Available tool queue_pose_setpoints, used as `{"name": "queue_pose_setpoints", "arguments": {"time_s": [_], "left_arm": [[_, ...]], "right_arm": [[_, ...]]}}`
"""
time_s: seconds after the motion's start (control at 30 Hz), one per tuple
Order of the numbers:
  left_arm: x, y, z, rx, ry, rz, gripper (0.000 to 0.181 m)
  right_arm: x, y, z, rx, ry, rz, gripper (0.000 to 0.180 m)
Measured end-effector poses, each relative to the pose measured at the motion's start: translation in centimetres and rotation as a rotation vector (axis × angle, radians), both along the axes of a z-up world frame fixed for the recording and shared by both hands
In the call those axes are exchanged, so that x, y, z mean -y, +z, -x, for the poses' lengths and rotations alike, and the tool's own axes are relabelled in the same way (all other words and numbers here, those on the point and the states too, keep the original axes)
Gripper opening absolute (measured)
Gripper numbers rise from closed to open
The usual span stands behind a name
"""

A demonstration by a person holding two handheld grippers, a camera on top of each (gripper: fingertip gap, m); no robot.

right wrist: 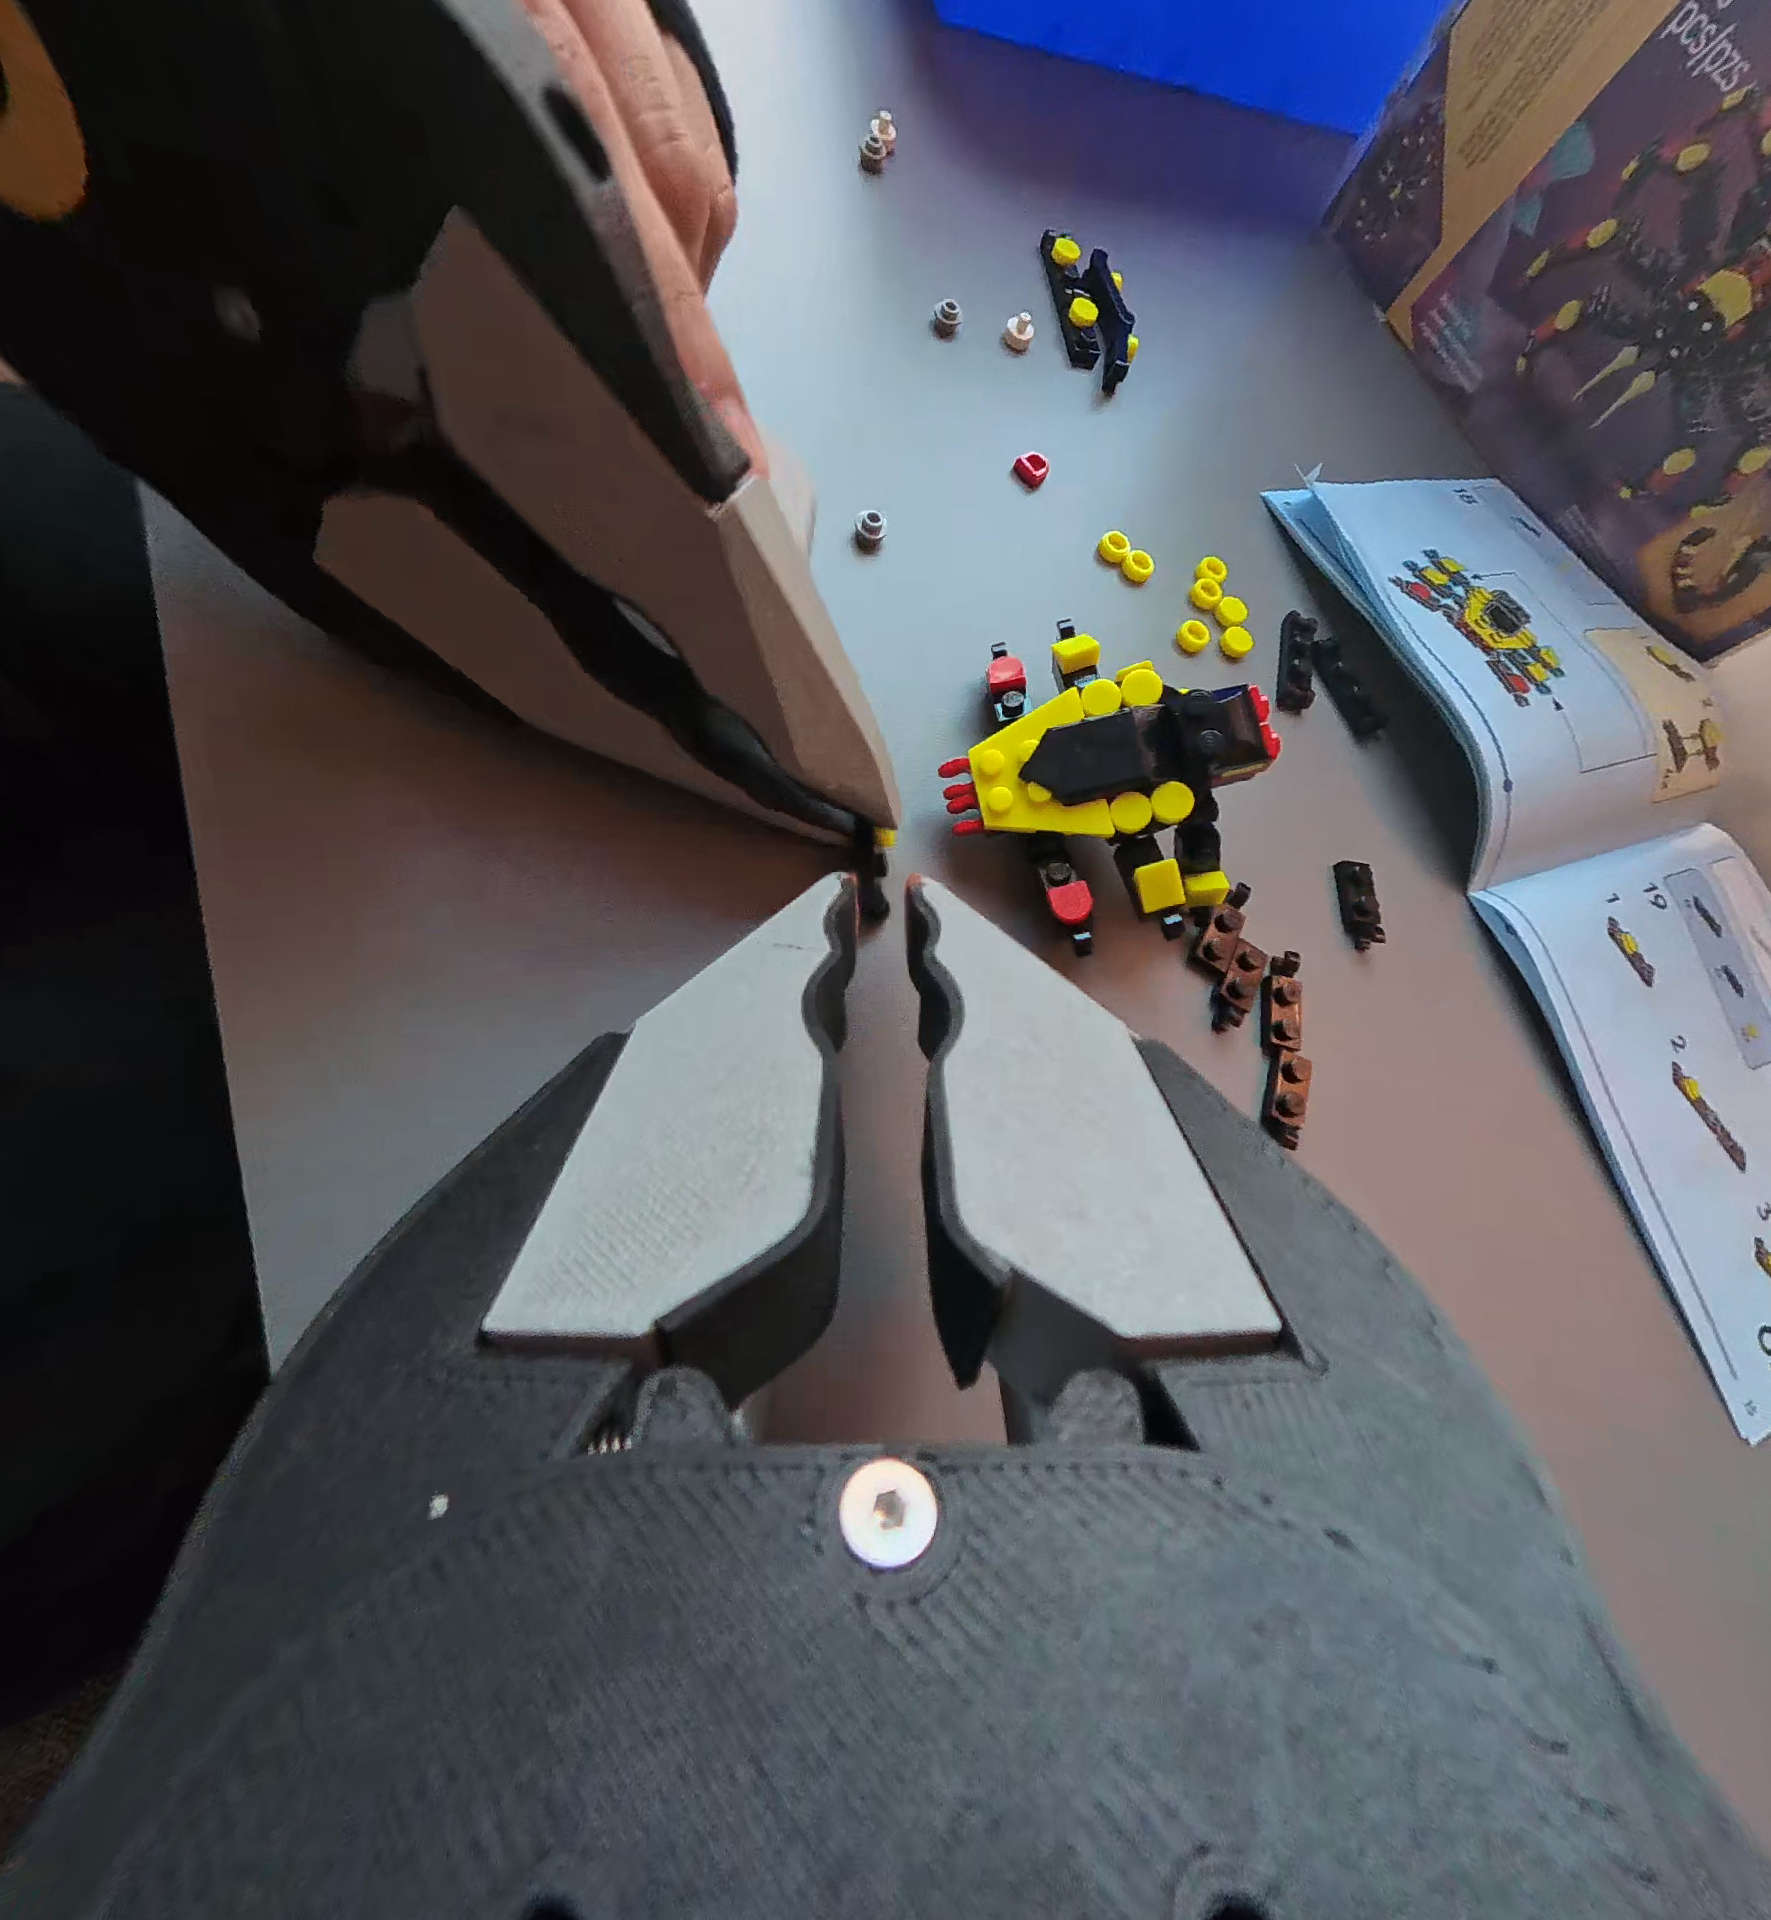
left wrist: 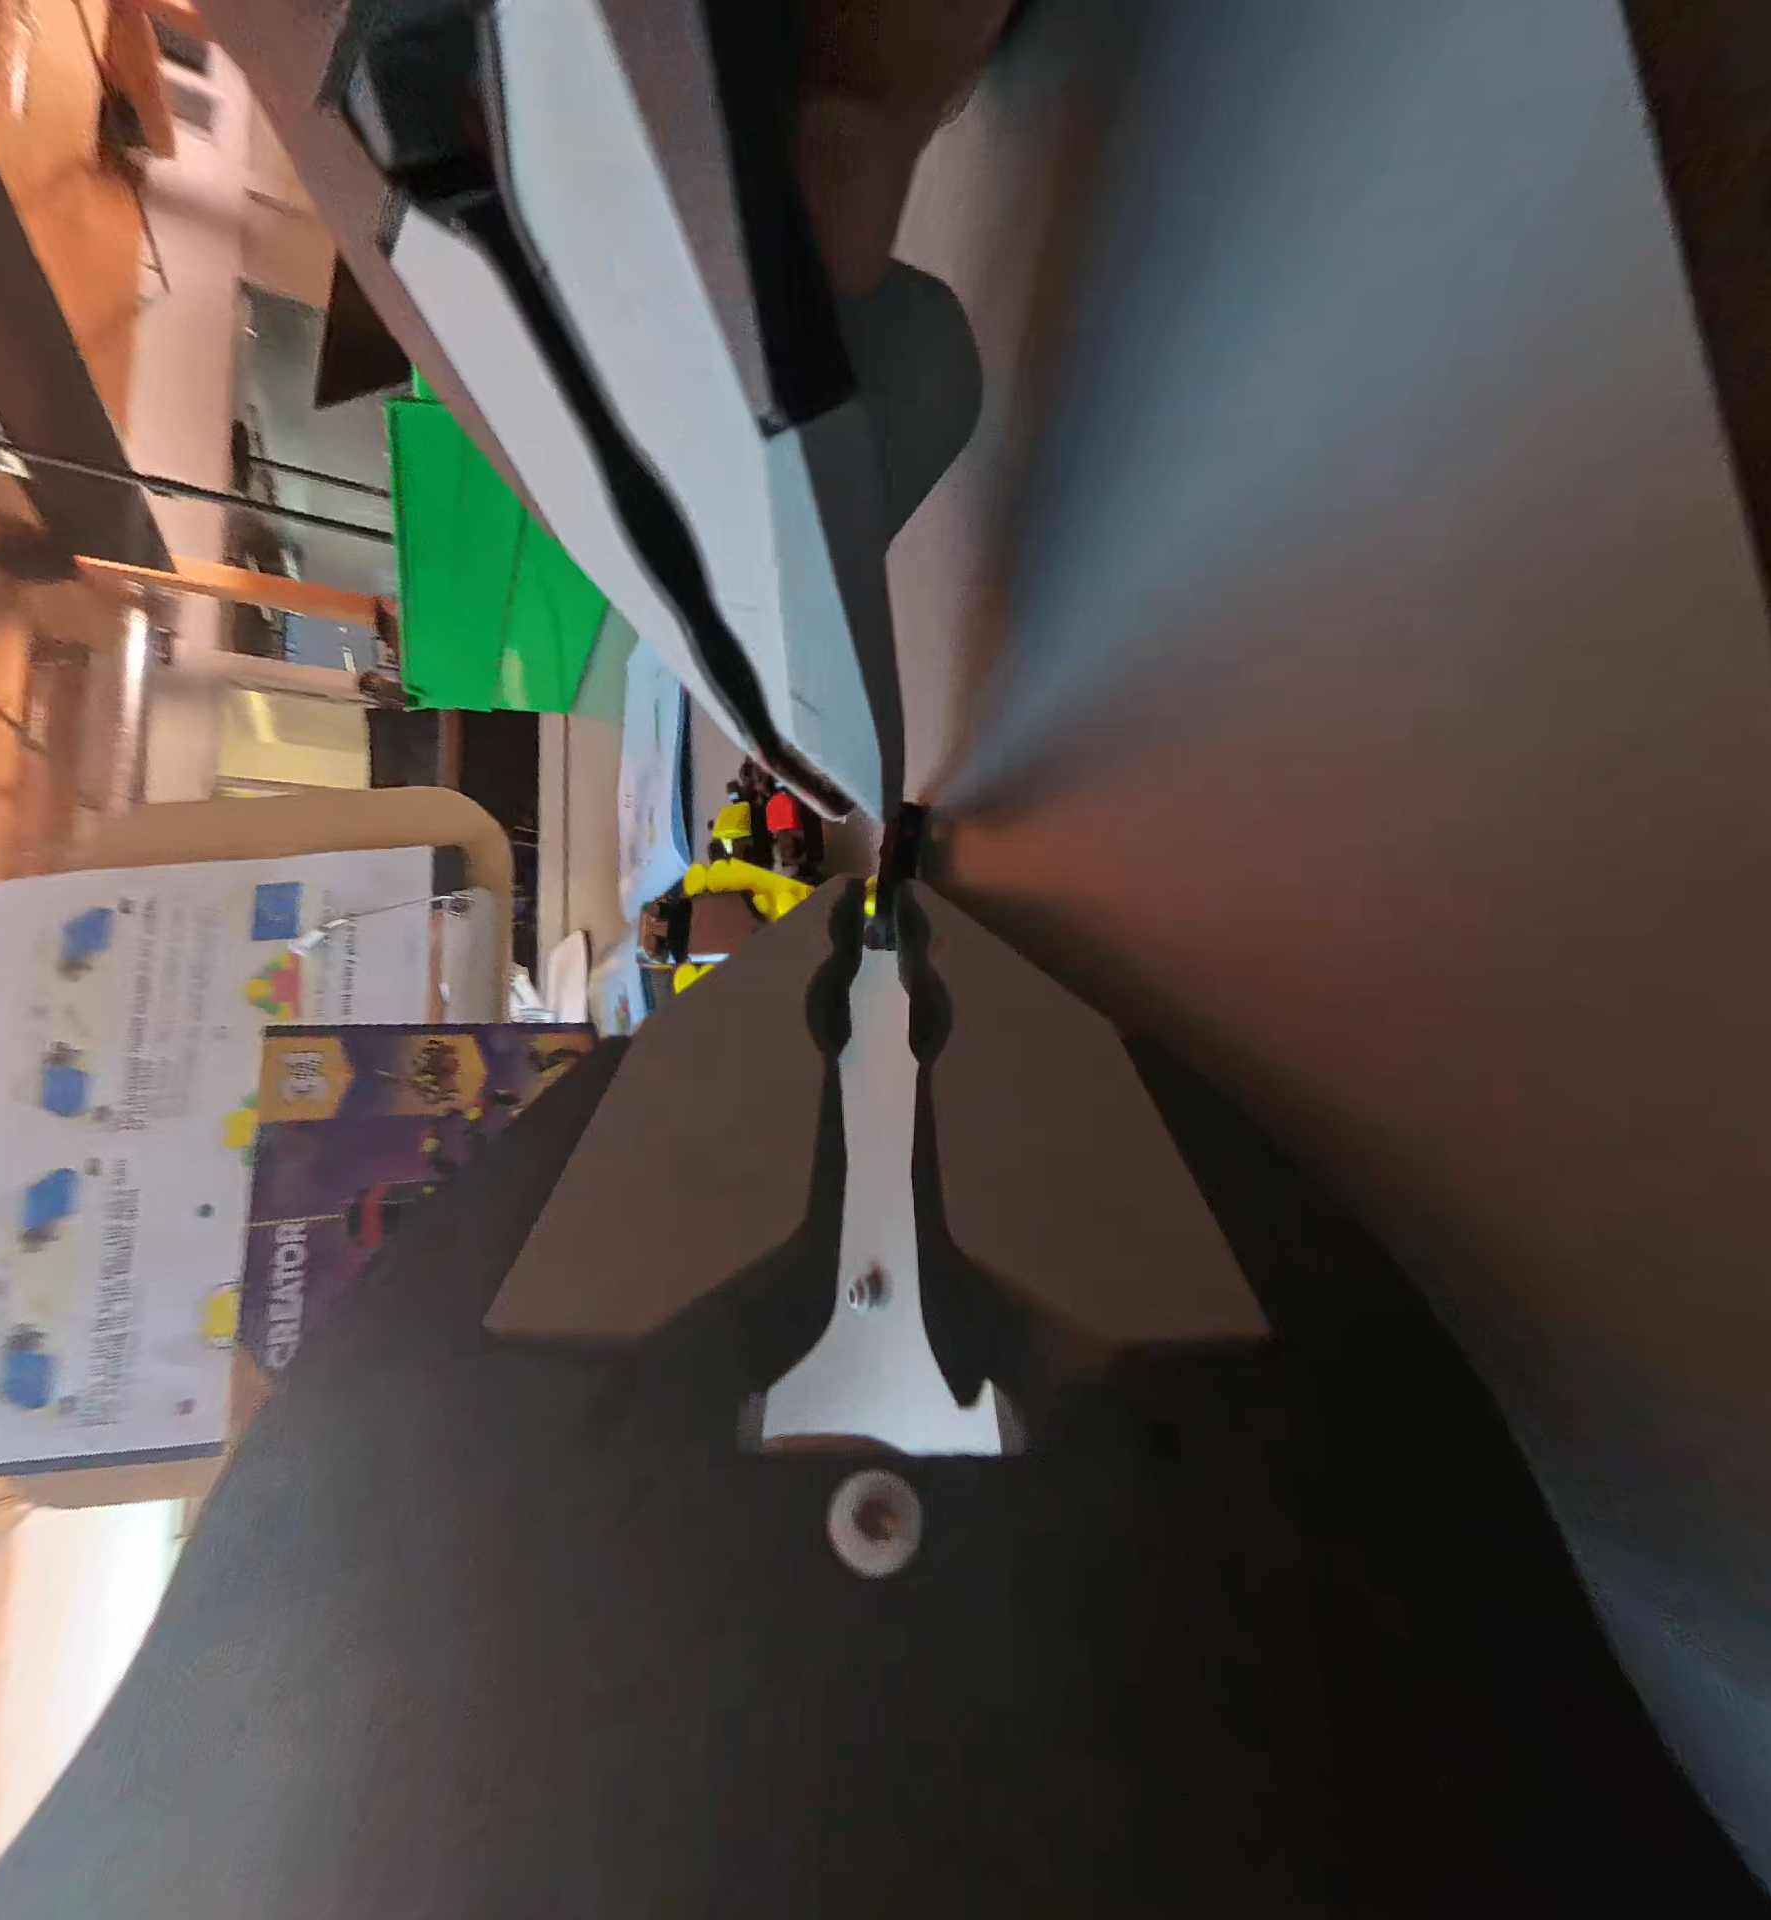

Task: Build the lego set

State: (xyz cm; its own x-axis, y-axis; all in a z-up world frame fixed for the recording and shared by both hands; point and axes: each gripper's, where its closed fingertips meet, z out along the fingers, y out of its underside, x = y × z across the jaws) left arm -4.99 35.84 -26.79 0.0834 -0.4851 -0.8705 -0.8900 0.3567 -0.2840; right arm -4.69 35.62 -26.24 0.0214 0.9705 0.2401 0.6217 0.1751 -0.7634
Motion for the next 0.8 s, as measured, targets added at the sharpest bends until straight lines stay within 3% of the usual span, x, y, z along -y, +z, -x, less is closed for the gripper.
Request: {"name": "queue_pose_setpoints", "arguments": {"time_s": [0.17,0.27,0.37,0.53,0.8], "left_arm": [[0.4,0.0,-0.3,0.032,-0.008,0.025,0.002],[1.2,0.4,-0.7,0.138,-0.05,0.132,0.003],[1.4,1.1,-0.2,0.217,-0.056,0.186,0.018],[0.8,2.9,1.1,0.355,-0.025,0.212,0.018],[0.9,1.9,0.9,0.308,-0.017,0.238,0.015]], "right_arm": [[0.1,-0.1,0.0,0.008,0.005,-0.023,0.009],[0.2,-0.1,0.0,0.004,0.011,-0.022,0.008],[0.4,0.0,0.0,-0.001,0.022,-0.02,0.008],[0.6,0.3,0.0,-0.019,0.033,-0.012,0.007],[0.3,-0.4,0.5,0.021,0.033,-0.002,0.011]]}}
